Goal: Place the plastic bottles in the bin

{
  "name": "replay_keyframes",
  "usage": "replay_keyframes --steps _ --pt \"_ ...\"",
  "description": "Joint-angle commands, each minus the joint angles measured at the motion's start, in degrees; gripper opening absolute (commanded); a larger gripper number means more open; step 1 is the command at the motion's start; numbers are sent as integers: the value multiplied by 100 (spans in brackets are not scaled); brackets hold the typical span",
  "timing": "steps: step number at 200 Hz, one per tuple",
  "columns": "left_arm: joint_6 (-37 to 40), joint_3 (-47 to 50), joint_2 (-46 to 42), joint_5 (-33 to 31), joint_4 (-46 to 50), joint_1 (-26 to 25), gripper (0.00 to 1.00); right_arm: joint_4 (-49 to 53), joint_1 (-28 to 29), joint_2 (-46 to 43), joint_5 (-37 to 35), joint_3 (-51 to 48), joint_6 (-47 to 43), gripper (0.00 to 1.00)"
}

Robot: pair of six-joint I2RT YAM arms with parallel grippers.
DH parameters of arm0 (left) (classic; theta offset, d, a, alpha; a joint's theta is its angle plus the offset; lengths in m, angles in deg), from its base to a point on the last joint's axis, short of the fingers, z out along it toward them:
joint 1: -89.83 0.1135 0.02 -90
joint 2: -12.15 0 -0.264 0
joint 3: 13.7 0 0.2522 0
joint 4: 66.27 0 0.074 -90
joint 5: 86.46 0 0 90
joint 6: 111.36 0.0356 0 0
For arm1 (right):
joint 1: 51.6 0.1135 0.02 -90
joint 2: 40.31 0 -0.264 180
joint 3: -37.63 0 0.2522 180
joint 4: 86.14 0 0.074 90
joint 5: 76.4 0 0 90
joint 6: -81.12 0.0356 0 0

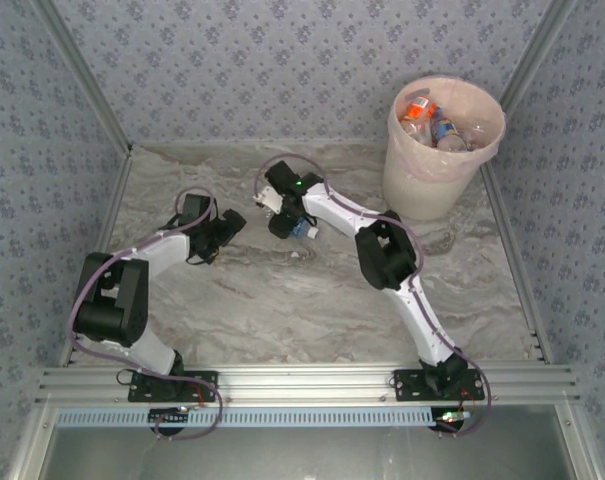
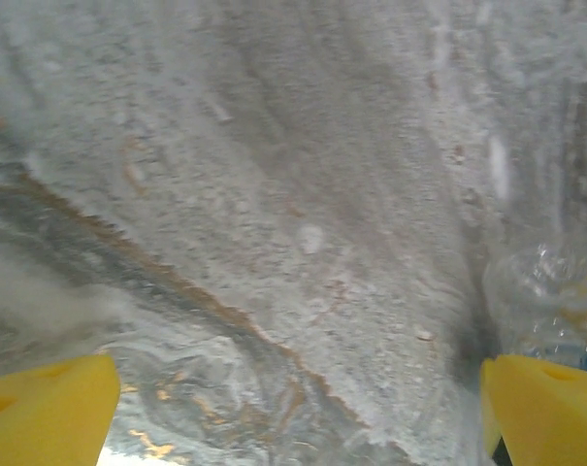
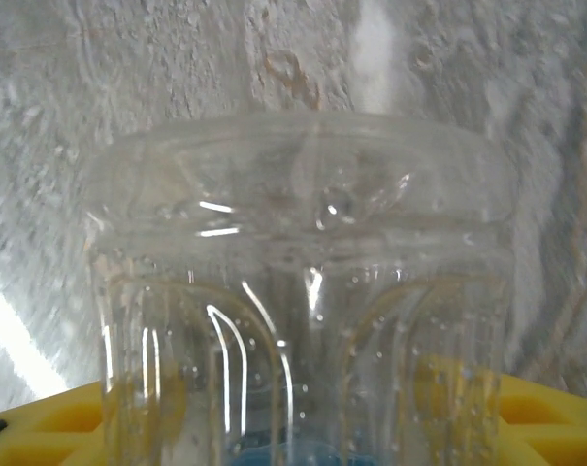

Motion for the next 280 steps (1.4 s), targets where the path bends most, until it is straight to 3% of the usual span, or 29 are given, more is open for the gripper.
replay_keyframes --steps 1,62,114,175,202,247,259,280 --pt "360 -58 -410 346 -542 -164 98 -554 -110 -1386 -41 -588 370 57" --pt "1373 -458 -899 1340 -1651 -907 98 -1469 -970 -3712 490 -1891 695 55" --pt "1452 -448 -1184 1449 -1946 -1062 98 -1444 -2307 -4117 807 -1177 446 55" --pt "1446 -300 -1532 980 -1781 -1057 98 -984 -3871 -3313 832 258 1199 55" --pt "1512 -289 -1607 820 -1618 -1064 98 -223 -4443 -2474 1096 1496 1912 55" --pt "1676 -369 -1647 638 -1372 -1065 98 191 -4721 -1452 1102 2829 2099 58" --pt "1716 -361 -1659 588 -1330 -1065 98 56 -4786 -1326 1203 2844 2266 63" --pt "1750 -371 -1665 532 -1266 -1063 98 15 -4776 -1217 1105 2900 2354 82"
